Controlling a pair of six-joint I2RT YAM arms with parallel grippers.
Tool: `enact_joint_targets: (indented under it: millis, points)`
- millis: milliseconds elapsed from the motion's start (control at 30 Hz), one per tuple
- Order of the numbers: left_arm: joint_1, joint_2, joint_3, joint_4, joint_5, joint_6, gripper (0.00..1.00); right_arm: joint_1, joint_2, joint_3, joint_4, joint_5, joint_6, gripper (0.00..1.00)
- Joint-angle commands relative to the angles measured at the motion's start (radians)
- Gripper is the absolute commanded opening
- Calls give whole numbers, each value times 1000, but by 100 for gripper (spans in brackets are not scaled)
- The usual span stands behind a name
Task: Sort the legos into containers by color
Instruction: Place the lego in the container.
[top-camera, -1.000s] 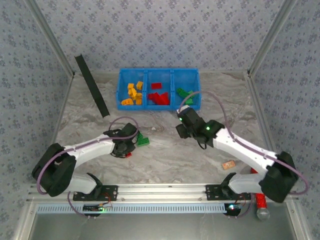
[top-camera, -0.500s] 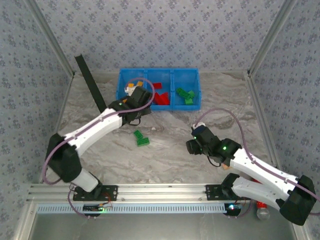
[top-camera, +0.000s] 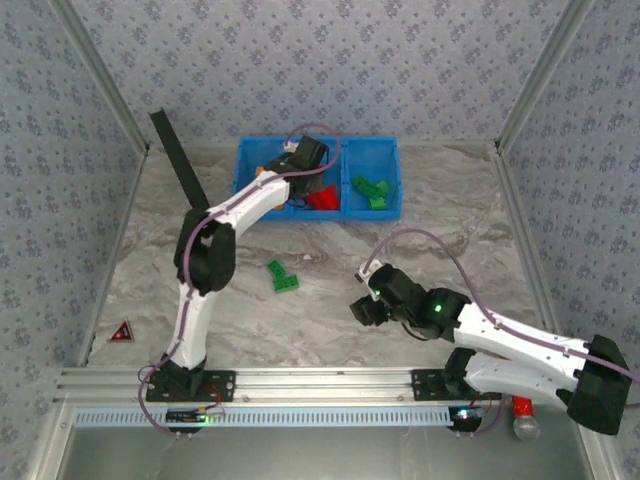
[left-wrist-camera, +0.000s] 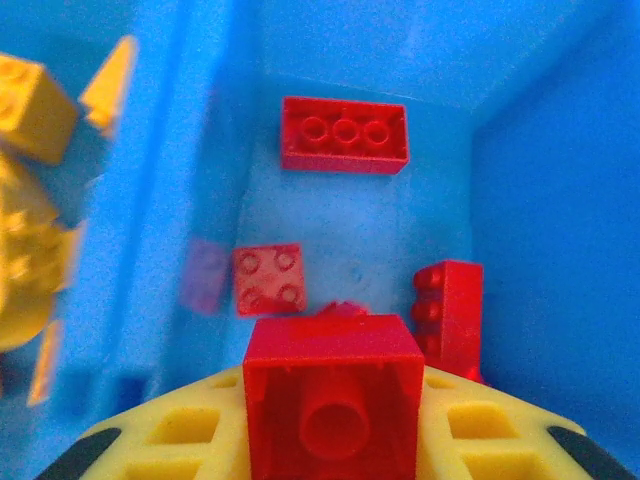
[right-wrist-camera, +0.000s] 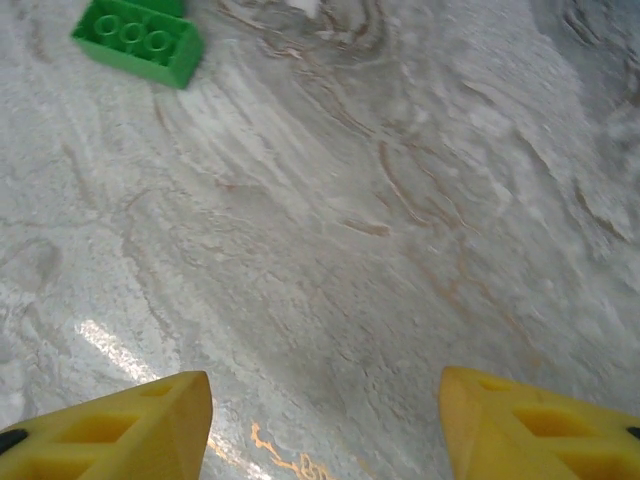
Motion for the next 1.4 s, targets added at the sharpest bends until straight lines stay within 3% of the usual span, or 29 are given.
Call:
enact_joint_targets:
  millis: [0,333,467,600,733,967,1200,1367]
  points:
    - [-1,94,172,-76,29,40,19,54,-39,-34,94,-31,-138,66]
    - [10,266,407,-110,58,36,46,90,-64,-44,115,-10,-190,67]
    - [21,242,414,-108,56,53,61,95,-54,-46,134,-20,-227,69]
    - [33,177,412,-116,61,87,64,97,-27,-30,147,-22,-265,70]
    - [39,45,343,-93,87,136,64,97,28,-16,191,-67,-376,72]
    - [56,-300,104,-34,120,260,68,64,234,49,307,-217,-752,79]
    - [138,-634,-212,-20,222,349,74,-40,482,218,351,-419,-878,82]
    - [218,-802,-335,-60,231,400,75,-70,658,350,329,-506,-931,84]
